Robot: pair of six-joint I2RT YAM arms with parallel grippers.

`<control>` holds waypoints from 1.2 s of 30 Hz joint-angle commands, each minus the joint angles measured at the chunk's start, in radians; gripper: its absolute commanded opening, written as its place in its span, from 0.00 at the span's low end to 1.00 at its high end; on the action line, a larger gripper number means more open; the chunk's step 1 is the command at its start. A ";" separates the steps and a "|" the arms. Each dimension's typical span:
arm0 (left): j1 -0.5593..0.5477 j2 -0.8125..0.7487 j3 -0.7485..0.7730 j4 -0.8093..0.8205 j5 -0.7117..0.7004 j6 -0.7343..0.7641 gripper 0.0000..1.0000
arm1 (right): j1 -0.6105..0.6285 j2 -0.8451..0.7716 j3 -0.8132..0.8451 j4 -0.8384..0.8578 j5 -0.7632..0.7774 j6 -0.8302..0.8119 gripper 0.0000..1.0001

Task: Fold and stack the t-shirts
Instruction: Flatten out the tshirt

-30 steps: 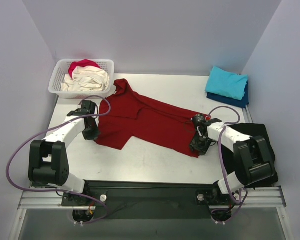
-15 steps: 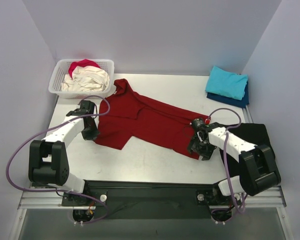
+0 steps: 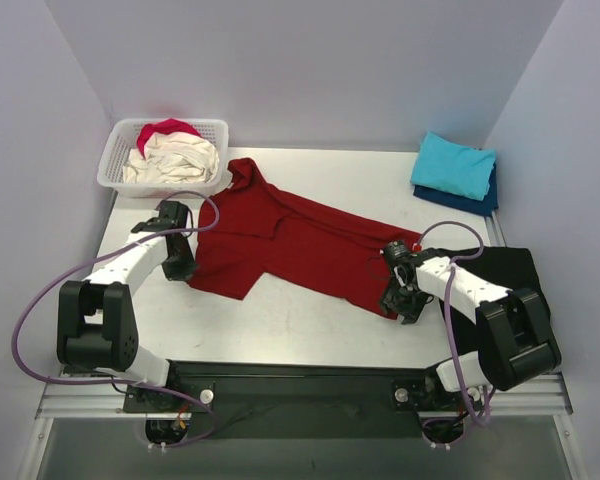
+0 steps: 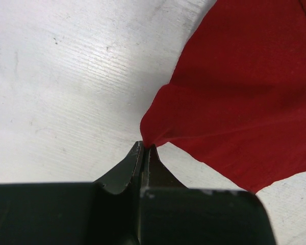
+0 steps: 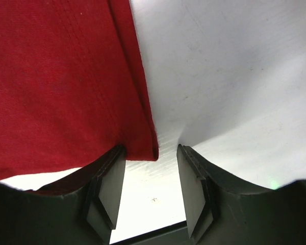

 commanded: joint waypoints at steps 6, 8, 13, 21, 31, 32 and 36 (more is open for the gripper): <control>0.023 -0.001 0.030 0.003 -0.002 0.029 0.00 | 0.002 0.077 0.028 0.028 0.037 -0.008 0.43; 0.031 -0.003 0.030 0.005 -0.002 0.032 0.00 | 0.002 0.100 0.037 0.032 0.034 -0.011 0.41; 0.040 -0.006 0.027 0.005 0.001 0.037 0.00 | -0.001 0.135 0.025 0.067 -0.001 -0.013 0.32; 0.051 -0.009 0.030 0.002 0.010 0.043 0.00 | -0.006 0.126 0.020 0.071 -0.033 -0.022 0.00; 0.053 -0.073 0.136 -0.047 0.072 0.046 0.00 | -0.004 -0.136 0.155 -0.150 0.109 -0.072 0.00; 0.054 -0.100 0.162 -0.050 0.081 0.048 0.00 | -0.006 -0.156 0.178 -0.196 0.125 -0.082 0.00; 0.054 -0.159 0.288 -0.058 0.139 0.043 0.00 | -0.038 -0.236 0.347 -0.268 0.172 -0.129 0.00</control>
